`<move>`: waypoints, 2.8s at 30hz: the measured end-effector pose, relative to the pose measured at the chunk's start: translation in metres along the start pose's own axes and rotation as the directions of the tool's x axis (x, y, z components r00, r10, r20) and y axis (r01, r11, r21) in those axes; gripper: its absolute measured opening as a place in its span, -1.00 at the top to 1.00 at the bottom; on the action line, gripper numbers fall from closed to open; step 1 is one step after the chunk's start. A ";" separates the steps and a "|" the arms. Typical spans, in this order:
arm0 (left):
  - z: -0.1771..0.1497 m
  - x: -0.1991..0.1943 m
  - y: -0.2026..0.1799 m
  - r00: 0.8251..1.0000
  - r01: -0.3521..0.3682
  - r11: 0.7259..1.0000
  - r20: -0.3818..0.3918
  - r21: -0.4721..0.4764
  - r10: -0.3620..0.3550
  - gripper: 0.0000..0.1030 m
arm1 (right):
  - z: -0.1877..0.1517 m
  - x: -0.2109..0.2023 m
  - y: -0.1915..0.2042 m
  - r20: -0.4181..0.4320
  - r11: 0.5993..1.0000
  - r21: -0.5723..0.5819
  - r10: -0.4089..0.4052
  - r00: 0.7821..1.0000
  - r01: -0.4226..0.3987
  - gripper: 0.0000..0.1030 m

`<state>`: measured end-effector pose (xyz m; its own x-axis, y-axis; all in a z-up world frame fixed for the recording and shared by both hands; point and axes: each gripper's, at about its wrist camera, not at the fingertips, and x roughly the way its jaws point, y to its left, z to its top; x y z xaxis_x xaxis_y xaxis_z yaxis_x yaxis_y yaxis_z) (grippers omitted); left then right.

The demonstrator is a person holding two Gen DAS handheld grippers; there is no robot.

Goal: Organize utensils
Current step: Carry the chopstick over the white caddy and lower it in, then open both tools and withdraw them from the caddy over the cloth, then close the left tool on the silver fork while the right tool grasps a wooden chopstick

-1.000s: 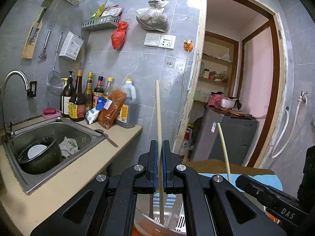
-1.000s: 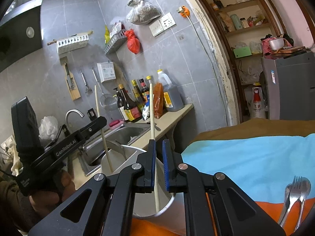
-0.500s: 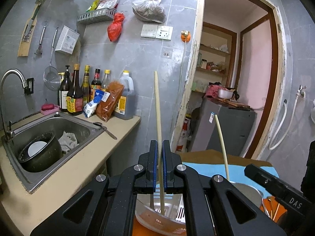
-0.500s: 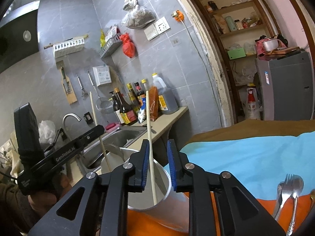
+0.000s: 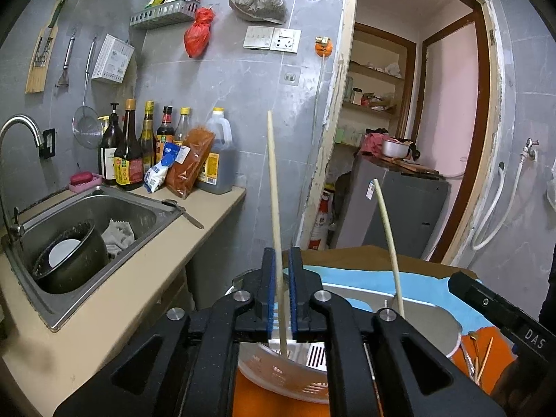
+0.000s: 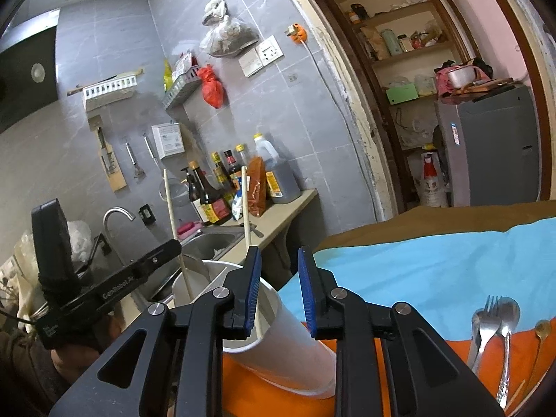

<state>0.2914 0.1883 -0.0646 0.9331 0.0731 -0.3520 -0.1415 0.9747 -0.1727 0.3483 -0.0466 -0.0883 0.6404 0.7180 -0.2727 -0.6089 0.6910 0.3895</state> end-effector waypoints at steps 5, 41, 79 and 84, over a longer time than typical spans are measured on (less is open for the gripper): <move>0.006 -0.009 -0.004 1.000 0.011 1.000 0.006 -0.006 -0.011 0.57 | 0.006 -0.010 -0.001 0.021 1.000 0.013 -0.027 0.999 0.026 0.52; -0.013 -0.078 -0.187 0.957 0.290 0.949 -0.050 0.123 -0.285 -0.79 | 0.017 -0.240 -0.034 0.223 0.873 -0.010 -0.474 0.852 0.488 -1.00; -0.124 0.112 -0.248 0.806 0.315 0.938 -0.563 0.145 -0.183 0.39 | -0.068 -0.140 -0.205 -0.351 0.871 0.345 -0.226 0.909 0.350 0.21; -0.125 0.128 -0.253 0.783 0.341 0.927 -0.593 0.154 -0.189 0.62 | -0.065 -0.132 -0.215 -0.354 0.861 0.374 -0.212 0.911 0.345 0.45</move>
<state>0.4056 -0.0753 -0.1814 0.5613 -0.2523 -0.7882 0.2377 0.9614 -0.1386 0.3638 -0.2849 -0.1935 0.5464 0.5375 -0.6423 -0.1277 0.8114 0.5704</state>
